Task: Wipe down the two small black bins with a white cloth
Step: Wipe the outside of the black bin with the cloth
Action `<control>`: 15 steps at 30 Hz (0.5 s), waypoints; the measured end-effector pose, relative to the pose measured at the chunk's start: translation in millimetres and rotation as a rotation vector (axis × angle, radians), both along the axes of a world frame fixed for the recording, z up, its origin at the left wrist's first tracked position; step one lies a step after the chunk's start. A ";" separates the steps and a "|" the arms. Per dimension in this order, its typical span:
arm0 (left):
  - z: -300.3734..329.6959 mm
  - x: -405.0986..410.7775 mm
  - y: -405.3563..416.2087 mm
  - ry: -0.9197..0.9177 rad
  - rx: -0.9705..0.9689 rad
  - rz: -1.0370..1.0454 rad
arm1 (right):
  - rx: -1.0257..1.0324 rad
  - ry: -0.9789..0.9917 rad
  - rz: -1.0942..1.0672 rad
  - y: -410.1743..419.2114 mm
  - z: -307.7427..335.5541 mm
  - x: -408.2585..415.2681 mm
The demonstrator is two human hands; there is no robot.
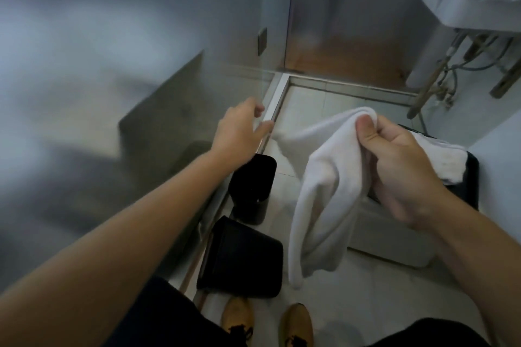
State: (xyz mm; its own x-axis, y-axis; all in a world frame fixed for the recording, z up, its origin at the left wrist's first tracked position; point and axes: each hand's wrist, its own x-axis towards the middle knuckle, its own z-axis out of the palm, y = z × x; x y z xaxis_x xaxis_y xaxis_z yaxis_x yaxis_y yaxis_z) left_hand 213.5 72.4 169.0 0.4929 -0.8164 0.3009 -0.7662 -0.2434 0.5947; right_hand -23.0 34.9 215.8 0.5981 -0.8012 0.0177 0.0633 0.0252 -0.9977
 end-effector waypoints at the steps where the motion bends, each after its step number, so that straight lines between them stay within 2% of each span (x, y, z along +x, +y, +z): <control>1: -8.8 -10.0 11.3 0.010 -0.007 0.020 | 0.030 -0.017 -0.025 -1.9 1.1 1.7; 3: -29.8 -37.0 42.6 0.106 -0.040 0.097 | 0.064 -0.067 -0.062 -5.7 4.4 3.7; 4: -40.1 -53.2 60.3 0.211 -0.058 0.142 | 0.073 -0.097 -0.074 -7.5 6.6 3.6; 7: -66.5 -97.9 102.3 0.694 -0.107 0.285 | 0.089 -0.148 -0.099 -9.9 14.4 1.0; 9: -79.9 -117.0 114.8 0.921 -0.026 0.361 | 0.079 -0.139 -0.099 -7.9 18.8 0.2; 12: -91.1 -123.8 117.7 1.043 0.152 0.374 | 0.076 -0.141 -0.084 -4.9 22.8 0.3; 15: -91.9 -113.6 110.7 1.192 0.224 0.269 | 0.087 -0.168 -0.092 -4.9 26.6 -0.1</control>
State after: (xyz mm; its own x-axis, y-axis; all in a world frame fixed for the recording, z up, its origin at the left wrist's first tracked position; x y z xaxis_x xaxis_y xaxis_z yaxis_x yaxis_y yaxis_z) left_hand 99.9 183.1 77.1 0.5225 -0.6230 -0.5821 0.3131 -0.4949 0.8106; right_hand -23.1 30.1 242.4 0.5169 -0.8551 0.0398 0.2350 0.0970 -0.9671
